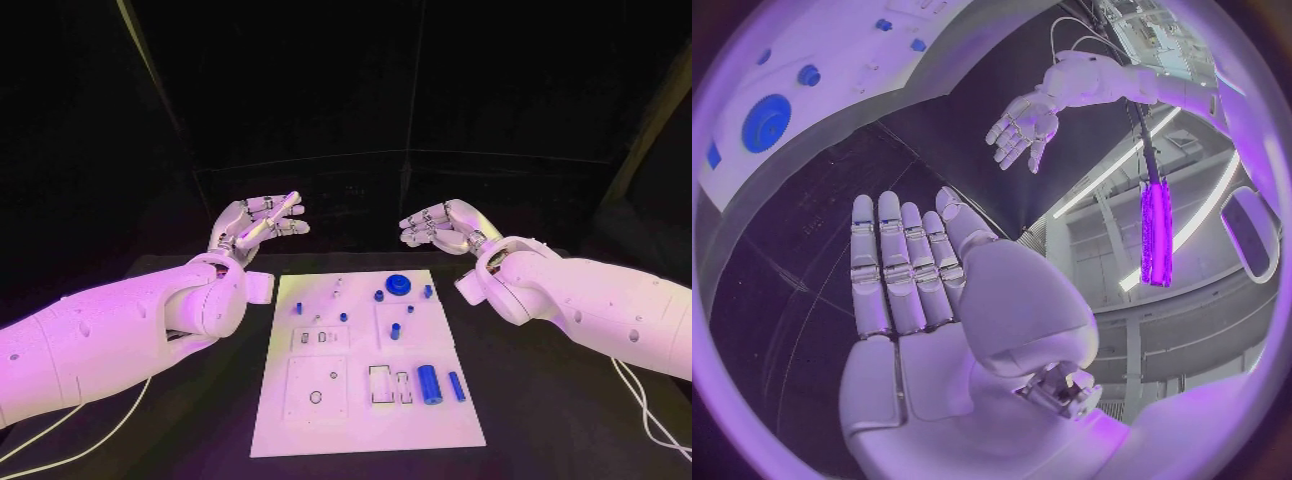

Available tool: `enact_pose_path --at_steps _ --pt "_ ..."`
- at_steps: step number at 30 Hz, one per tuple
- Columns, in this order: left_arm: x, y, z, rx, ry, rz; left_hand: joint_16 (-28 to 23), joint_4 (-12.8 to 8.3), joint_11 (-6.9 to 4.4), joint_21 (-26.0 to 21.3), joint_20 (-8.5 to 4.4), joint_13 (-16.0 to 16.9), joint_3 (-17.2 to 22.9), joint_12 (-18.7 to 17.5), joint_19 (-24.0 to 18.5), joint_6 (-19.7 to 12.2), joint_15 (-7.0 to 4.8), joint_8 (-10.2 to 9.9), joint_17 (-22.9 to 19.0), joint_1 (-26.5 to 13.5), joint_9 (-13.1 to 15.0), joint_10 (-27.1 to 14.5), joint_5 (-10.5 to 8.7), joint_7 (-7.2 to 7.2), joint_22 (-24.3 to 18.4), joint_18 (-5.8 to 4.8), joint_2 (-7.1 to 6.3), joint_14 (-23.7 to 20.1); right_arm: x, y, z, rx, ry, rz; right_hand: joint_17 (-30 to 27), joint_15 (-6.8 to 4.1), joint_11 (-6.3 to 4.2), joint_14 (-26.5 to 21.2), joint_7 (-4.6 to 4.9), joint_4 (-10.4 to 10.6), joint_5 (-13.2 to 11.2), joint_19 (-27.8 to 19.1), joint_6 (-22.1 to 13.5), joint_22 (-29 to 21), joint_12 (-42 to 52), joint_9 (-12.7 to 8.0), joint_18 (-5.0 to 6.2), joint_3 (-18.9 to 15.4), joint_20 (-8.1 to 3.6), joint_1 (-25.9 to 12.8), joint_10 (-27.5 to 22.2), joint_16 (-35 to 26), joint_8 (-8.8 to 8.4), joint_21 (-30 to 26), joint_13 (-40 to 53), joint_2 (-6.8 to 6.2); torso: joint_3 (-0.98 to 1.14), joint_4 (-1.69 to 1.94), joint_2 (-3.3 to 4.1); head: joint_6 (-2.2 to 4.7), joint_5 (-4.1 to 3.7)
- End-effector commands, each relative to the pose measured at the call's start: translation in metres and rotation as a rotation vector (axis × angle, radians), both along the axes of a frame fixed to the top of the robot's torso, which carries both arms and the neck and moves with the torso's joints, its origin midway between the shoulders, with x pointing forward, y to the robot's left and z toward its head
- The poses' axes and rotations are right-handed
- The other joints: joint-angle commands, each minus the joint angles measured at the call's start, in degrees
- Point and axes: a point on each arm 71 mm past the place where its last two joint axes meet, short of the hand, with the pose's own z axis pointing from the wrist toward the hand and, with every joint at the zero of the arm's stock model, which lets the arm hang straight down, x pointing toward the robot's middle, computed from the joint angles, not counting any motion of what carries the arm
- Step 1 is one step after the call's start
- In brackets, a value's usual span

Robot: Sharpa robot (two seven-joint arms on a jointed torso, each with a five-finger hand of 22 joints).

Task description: Assemble the parts on the task board

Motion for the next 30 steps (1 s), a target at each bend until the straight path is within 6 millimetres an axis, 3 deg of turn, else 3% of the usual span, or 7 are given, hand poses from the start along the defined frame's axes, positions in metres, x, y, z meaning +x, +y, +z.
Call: enact_pose_path --at_steps 1,8,13,17,21,26,30 --pt "-0.007 -0.005 0.005 -0.027 -0.012 -0.055 0.2 -1.1 -0.28 0.0 -0.37 0.0 0.0 -0.1 1.1 1.0 -0.32 0.2 0.9 1.5 -0.1 1.1 0.17 -0.05 -0.4 0.40 -0.22 1.0 -0.001 0.010 0.004 -0.223 -0.067 0.072 2.0 -3.03 -2.09 9.4 -1.31 -0.9 1.5 7.2 5.1 1.6 -0.6 0.2 1.23 1.9 -3.25 0.6 7.2 1.9 0.16 4.5 0.4 -1.47 0.11 -0.08 1.50 0.33 0.09" --pt "-0.024 -0.010 0.010 -0.049 0.003 -0.108 -0.3 -3.1 -0.53 -0.6 -0.61 0.1 0.2 -0.6 2.1 2.0 -0.54 0.0 2.1 3.3 -0.2 2.6 0.19 -0.19 -0.9 0.36 -0.57 1.6 -0.001 0.026 0.011 -0.487 -0.116 0.113 4.4 -5.32 -3.59 16.1 -2.42 -0.8 2.6 12.8 7.6 5.1 -0.9 0.3 1.07 2.5 -6.16 0.5 10.6 4.4 0.11 11.0 0.7 -3.21 -0.08 -0.16 3.62 0.85 -0.07" --pt "-0.036 -0.015 0.015 -0.064 0.011 -0.147 -0.5 -3.4 -0.61 -0.8 -0.64 0.2 0.2 -0.6 2.2 2.3 -0.57 0.1 2.3 3.4 -0.1 3.0 0.19 -0.27 -1.1 0.35 -0.48 1.5 -0.002 0.039 0.015 -0.662 -0.164 0.131 6.6 -6.35 -4.00 21.6 -2.76 -0.6 1.7 15.9 7.2 7.6 -2.1 0.1 1.09 2.6 -7.64 -0.7 10.7 7.2 -0.99 15.6 0.6 -4.09 -0.31 0.11 5.72 1.45 -0.23" --pt "-0.041 -0.019 0.016 -0.071 0.017 -0.165 -0.6 -3.5 -0.64 -0.9 -0.65 0.2 0.2 -0.6 2.2 2.5 -0.57 0.1 2.4 3.4 -0.1 3.2 0.19 -0.30 -1.1 0.35 -0.43 1.5 -0.002 0.047 0.015 -0.747 -0.192 0.142 10.5 -6.91 -4.20 22.5 -3.05 -0.6 1.4 17.0 6.8 9.3 -2.5 0.1 0.97 3.0 -8.36 -1.3 10.5 13.3 -1.81 18.6 0.6 -4.39 -0.44 0.34 6.78 1.70 -0.61" --pt "-0.043 -0.021 0.017 -0.078 0.019 -0.181 -0.7 -3.4 -0.65 -0.9 -0.65 0.2 0.1 -0.6 2.2 2.6 -0.58 0.1 2.5 3.2 -0.1 3.3 0.17 -0.31 -1.2 0.34 -0.44 1.5 -0.001 0.053 0.015 -0.808 -0.213 0.148 14.6 -7.13 -3.89 22.6 -3.03 -0.5 1.1 17.4 5.7 10.9 -2.8 0.0 0.81 3.3 -8.30 -2.4 8.8 18.7 -2.52 21.1 0.4 -4.93 -0.54 0.56 7.64 1.39 -0.79" --pt "-0.044 -0.022 0.016 -0.081 0.021 -0.190 -0.8 -3.4 -0.67 -1.0 -0.65 0.2 -0.1 -0.7 2.2 2.6 -0.58 0.1 2.5 3.0 -0.1 3.4 0.15 -0.34 -1.2 0.34 -0.51 1.5 0.000 0.059 0.014 -0.850 -0.229 0.157 19.5 -6.81 -3.55 22.2 -2.72 -0.6 1.0 17.7 4.9 12.8 -2.7 0.1 0.90 3.9 -8.03 -3.1 5.0 24.4 -2.41 24.4 0.3 -5.51 -0.47 0.64 8.43 1.42 -0.96" --pt "-0.044 -0.023 0.016 -0.084 0.022 -0.196 -0.8 -3.3 -0.67 -1.1 -0.66 0.2 -0.2 -0.7 2.3 2.7 -0.59 0.1 2.6 2.8 -0.2 3.5 0.15 -0.32 -1.3 0.34 -0.53 1.5 0.000 0.064 0.013 -0.874 -0.233 0.166 29.9 -6.68 -3.42 22.1 -2.74 -0.5 1.0 17.6 4.3 14.8 -2.5 0.1 0.97 4.8 -7.83 -3.4 3.7 34.8 -2.41 27.7 0.3 -5.76 -0.49 0.60 8.95 1.66 -0.89"
